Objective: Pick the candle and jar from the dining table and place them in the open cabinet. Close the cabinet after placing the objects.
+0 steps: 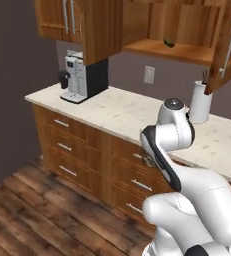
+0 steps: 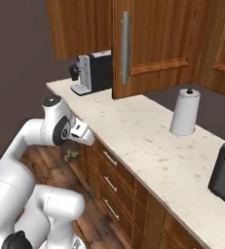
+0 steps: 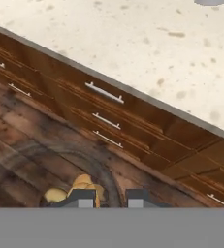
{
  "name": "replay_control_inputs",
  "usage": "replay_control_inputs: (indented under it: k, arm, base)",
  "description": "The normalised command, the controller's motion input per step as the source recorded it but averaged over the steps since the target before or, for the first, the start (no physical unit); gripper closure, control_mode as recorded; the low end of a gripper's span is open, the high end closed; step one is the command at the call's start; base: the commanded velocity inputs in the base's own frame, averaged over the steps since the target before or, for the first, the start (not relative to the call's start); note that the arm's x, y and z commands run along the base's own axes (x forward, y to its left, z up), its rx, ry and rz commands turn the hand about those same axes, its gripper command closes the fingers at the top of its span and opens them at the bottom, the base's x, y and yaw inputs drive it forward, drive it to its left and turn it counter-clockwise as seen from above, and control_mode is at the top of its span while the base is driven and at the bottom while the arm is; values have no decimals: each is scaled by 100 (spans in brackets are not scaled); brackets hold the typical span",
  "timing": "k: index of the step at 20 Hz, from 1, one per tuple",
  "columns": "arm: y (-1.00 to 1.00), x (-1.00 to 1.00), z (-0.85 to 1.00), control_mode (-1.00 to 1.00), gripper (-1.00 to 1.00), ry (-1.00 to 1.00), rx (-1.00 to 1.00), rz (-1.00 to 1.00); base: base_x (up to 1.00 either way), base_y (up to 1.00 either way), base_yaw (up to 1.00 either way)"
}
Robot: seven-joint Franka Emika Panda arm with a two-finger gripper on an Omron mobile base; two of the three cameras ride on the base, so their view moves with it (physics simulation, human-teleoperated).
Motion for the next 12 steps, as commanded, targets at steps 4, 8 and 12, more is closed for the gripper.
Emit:
replay_control_inputs:
  k: [4, 8, 12]
  arm:
    - [0, 0, 0, 100, 100, 0, 0, 0]
    - [0, 0, 0, 100, 100, 0, 0, 0]
    - [0, 0, 0, 100, 100, 0, 0, 0]
  base:
    - [94, 0, -38]
    - [84, 4, -36]
    - [11, 35, -35]
